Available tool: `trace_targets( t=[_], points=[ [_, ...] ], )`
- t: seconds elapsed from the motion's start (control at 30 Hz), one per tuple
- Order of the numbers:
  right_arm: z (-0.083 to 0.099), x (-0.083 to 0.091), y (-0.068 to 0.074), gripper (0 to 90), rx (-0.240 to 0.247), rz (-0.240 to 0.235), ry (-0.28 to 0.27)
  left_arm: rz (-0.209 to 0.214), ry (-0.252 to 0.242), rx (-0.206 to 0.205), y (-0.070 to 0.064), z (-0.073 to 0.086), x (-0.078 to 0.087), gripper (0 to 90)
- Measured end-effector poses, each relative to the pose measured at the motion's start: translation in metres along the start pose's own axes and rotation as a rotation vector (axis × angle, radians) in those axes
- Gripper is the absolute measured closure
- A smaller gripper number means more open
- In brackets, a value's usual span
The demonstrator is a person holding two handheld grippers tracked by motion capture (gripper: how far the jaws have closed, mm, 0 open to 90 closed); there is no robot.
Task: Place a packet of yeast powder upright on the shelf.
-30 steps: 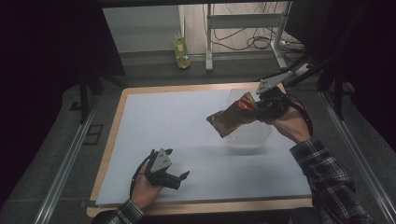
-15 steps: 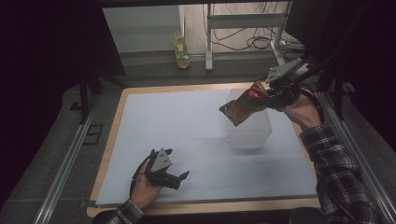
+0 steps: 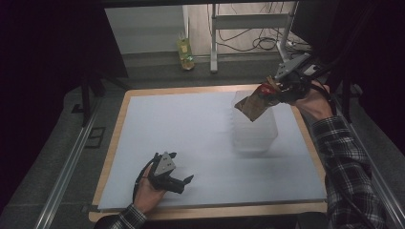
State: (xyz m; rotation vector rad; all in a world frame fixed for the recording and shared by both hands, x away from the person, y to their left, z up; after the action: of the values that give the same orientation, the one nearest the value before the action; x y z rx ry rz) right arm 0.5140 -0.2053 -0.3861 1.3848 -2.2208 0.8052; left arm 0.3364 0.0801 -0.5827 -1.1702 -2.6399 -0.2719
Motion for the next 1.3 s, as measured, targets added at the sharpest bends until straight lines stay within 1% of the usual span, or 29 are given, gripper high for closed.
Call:
trace_targets(
  t=[0.13,0.23,0.3,0.4,0.43,0.47,0.5,0.53,0.57,0.73,0.77,0.8,0.83,0.87,0.97,1.03,1.07,1.1,1.13,1.17,1.2,1.27,1.3],
  points=[
    [0.006,-0.002,-0.009,75.2,0.035,-0.002,0.023,0.003,0.004,0.001,0.000,0.001,0.000,0.0],
    [0.011,-0.004,-0.011,75.4,0.044,-0.016,0.039,0.003,0.005,0.006,0.001,0.001,0.000,0.0],
    [0.013,-0.006,-0.011,75.4,0.050,-0.024,0.041,0.001,0.005,0.007,0.001,0.001,0.000,0.0],
    [0.019,-0.010,-0.010,75.5,0.077,-0.045,0.053,0.000,0.005,0.010,0.001,0.001,0.000,0.0],
    [0.024,-0.012,-0.009,75.6,0.093,-0.067,0.064,0.002,0.004,0.013,0.001,0.001,0.000,0.0],
    [0.024,-0.012,-0.009,75.6,0.093,-0.067,0.064,0.002,0.004,0.013,0.001,0.001,0.000,0.0],
    [0.027,-0.014,-0.007,75.8,0.107,-0.086,0.072,0.003,0.005,0.014,0.001,0.002,0.000,0.0],
    [0.027,-0.014,-0.007,75.8,0.107,-0.086,0.072,0.003,0.005,0.014,0.001,0.002,0.000,0.0],
    [0.031,-0.017,-0.006,75.9,0.117,-0.103,0.092,0.006,0.007,0.014,0.000,0.002,0.000,0.0],
    [0.032,-0.022,-0.005,76.1,0.123,-0.120,0.105,0.006,0.009,0.012,0.000,0.002,0.000,0.0],
    [0.033,-0.024,-0.004,76.1,0.128,-0.130,0.116,0.006,0.010,0.012,0.000,0.002,0.000,0.0],
    [0.036,-0.026,-0.004,76.2,0.133,-0.132,0.145,0.006,0.010,0.012,0.000,0.002,0.000,0.0],
    [0.040,-0.033,-0.001,76.2,0.145,-0.145,0.189,0.006,0.009,0.011,0.000,0.002,0.000,0.0],
    [0.041,-0.036,-0.001,76.2,0.150,-0.146,0.200,0.005,0.009,0.013,0.000,0.002,0.000,0.0],
    [0.044,-0.044,0.000,76.2,0.136,-0.159,0.233,0.006,0.010,0.010,0.000,0.002,0.000,0.0],
    [0.046,-0.050,0.000,76.2,0.137,-0.161,0.252,0.008,0.012,0.011,0.001,0.003,0.000,0.0],
    [0.047,-0.054,0.000,76.2,0.145,-0.167,0.258,0.008,0.012,0.011,0.001,0.003,0.000,0.0],
    [0.048,-0.057,0.000,76.2,0.139,-0.164,0.269,0.008,0.015,0.009,0.001,0.003,0.000,0.0],
    [0.048,-0.057,0.000,76.2,0.139,-0.164,0.269,0.008,0.015,0.009,0.001,0.003,0.000,0.0],
    [0.052,-0.064,0.002,75.9,0.128,-0.165,0.268,0.008,0.015,0.007,0.001,0.003,0.000,0.0],
    [0.051,-0.067,0.001,75.6,0.117,-0.159,0.246,0.008,0.014,0.006,0.001,0.003,0.000,0.1],
    [0.051,-0.070,0.000,74.8,0.093,-0.150,0.223,0.008,0.014,0.006,0.001,0.003,0.000,0.0],
    [0.051,-0.070,0.000,74.8,0.093,-0.150,0.223,0.008,0.014,0.006,0.001,0.003,0.000,0.0]
  ],
)
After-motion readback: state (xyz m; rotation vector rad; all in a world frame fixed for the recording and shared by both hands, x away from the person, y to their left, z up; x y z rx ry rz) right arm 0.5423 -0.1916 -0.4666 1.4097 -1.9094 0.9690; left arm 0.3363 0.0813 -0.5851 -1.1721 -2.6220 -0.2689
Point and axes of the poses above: each handheld gripper's, and its own axes: x roughly backward along the jaws, z roughly out of its underside, y roughly to its left, the point moved 10 cm from there along -x, roughly forward along the jaws, and after that the axes turned 14 degrees about -y, right-handed, at the moved point
